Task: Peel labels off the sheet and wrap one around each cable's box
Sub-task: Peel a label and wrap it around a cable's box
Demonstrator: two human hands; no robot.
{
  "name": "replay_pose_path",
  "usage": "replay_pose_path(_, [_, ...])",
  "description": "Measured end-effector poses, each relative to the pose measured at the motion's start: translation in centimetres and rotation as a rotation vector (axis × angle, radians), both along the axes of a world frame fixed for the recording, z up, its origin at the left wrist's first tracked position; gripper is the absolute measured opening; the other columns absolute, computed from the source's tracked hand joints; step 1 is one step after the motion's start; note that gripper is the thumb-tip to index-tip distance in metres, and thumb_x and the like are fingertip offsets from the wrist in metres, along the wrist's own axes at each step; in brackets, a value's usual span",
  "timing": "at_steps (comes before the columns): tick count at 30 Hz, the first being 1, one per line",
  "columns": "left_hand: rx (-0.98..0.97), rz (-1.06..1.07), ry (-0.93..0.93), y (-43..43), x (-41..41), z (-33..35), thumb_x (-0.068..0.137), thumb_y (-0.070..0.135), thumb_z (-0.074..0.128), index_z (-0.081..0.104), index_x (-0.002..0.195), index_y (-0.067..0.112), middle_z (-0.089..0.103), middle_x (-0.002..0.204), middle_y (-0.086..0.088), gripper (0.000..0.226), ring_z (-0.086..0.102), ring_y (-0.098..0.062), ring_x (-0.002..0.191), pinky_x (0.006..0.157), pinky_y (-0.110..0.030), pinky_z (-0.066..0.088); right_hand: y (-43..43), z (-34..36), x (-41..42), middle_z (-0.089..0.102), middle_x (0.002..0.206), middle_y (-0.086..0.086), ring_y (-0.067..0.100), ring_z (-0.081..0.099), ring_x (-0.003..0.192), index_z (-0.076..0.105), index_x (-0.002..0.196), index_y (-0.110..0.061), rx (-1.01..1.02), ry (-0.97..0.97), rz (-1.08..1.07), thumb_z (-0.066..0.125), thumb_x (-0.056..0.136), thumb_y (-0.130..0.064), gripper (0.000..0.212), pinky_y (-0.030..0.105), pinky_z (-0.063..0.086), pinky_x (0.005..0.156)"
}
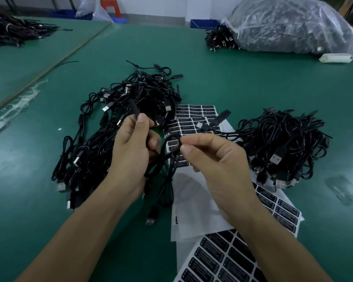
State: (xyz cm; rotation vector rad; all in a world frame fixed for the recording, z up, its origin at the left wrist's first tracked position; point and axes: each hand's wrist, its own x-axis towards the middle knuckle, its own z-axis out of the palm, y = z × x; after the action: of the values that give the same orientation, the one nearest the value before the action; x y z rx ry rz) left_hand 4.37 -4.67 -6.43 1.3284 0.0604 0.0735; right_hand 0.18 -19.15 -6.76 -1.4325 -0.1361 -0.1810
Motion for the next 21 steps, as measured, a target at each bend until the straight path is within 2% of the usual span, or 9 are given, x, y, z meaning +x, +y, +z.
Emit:
replay_pose_path(3, [0.022, 0.072, -0.017, 0.0, 0.2, -0.3, 0.109, 0.032, 0.038, 0.05, 0.086, 0.021, 0.042, 0.056, 0.011, 0.028, 0.036, -0.005, 0.051, 0.046, -0.016, 0.034, 0.4, -0.2, 0.1, 0.075, 0.074, -0.006, 0.001, 0.067, 0.066, 0.077, 0.08, -0.023, -0.021, 0.017, -0.124, 0.073, 0.084, 0.003, 0.027, 0.013, 0.051, 0.064])
replay_pose_path(6, [0.089, 0.102, -0.1, 0.1, 0.2, -0.3, 0.109, 0.03, 0.039, 0.051, 0.09, 0.022, 0.044, 0.057, 0.014, 0.024, 0.04, -0.002, 0.052, 0.049, -0.015, 0.04, 0.7, -0.3, 0.0, 0.075, 0.074, -0.005, 0.002, 0.068, 0.066, 0.078, 0.076, -0.024, 0.0, 0.011, -0.185, 0.075, 0.083, 0.002, 0.028, 0.014, 0.053, 0.065])
replay_pose_path(9, [0.282, 0.043, -0.233, 0.3, 0.2, -0.6, 0.104, 0.029, 0.053, 0.057, 0.1, 0.025, 0.056, 0.068, 0.018, 0.007, 0.052, 0.001, 0.064, 0.061, -0.016, 0.05, 0.8, 0.0, 0.0, 0.076, 0.076, -0.004, 0.006, 0.071, 0.069, 0.079, 0.078, -0.023, 0.011, -0.012, -0.224, 0.075, 0.083, 0.002, 0.026, 0.016, 0.055, 0.066])
replay_pose_path(11, [0.389, -0.024, -0.248, 0.5, 0.2, -1.1, 0.097, 0.029, 0.064, 0.062, 0.106, 0.03, 0.065, 0.082, 0.021, 0.01, 0.062, 0.001, 0.076, 0.071, -0.017, 0.053, 0.5, 0.0, 0.0, 0.076, 0.078, -0.002, 0.01, 0.071, 0.068, 0.079, 0.082, -0.022, 0.036, -0.011, -0.264, 0.074, 0.084, 0.003, 0.026, 0.02, 0.057, 0.063])
replay_pose_path(13, [0.491, -0.055, -0.247, 0.5, 0.2, -1.2, 0.095, 0.026, 0.068, 0.069, 0.102, 0.03, 0.071, 0.087, 0.018, 0.008, 0.067, -0.001, 0.08, 0.074, -0.018, 0.053, 0.3, 0.0, 0.1, 0.073, 0.08, -0.002, 0.014, 0.071, 0.067, 0.076, 0.088, -0.021, 0.047, -0.007, -0.288, 0.074, 0.085, 0.004, 0.025, 0.023, 0.057, 0.059])
replay_pose_path(16, [0.557, -0.067, -0.267, 0.5, 0.1, -1.3, 0.095, 0.024, 0.067, 0.074, 0.09, 0.028, 0.072, 0.078, 0.012, 0.009, 0.064, -0.004, 0.069, 0.067, -0.02, 0.051, 0.3, 0.1, 0.1, 0.071, 0.08, 0.0, 0.019, 0.072, 0.07, 0.074, 0.095, -0.025, 0.057, -0.004, -0.257, 0.073, 0.085, 0.005, 0.031, 0.024, 0.057, 0.057])
replay_pose_path(19, [0.536, -0.083, -0.307, 0.5, 0.1, -1.0, 0.095, 0.021, 0.067, 0.073, 0.088, 0.027, 0.069, 0.077, 0.012, 0.011, 0.059, -0.003, 0.067, 0.066, -0.018, 0.048, 0.0, 0.3, 0.2, 0.073, 0.084, -0.002, 0.015, 0.07, 0.075, 0.07, 0.094, -0.033, -0.1, -0.065, -0.287, 0.078, 0.083, -0.004, 0.033, 0.024, 0.056, 0.063])
replay_pose_path(21, [0.544, -0.063, -0.339, 0.5, 0.0, -0.8, 0.095, 0.019, 0.067, 0.072, 0.089, 0.027, 0.069, 0.081, 0.014, 0.011, 0.059, -0.001, 0.071, 0.068, -0.015, 0.045, -0.5, 0.6, 0.2, 0.073, 0.083, -0.009, 0.009, 0.07, 0.076, 0.067, 0.088, -0.034, -0.225, -0.122, -0.325, 0.081, 0.081, -0.01, 0.03, 0.017, 0.054, 0.066])
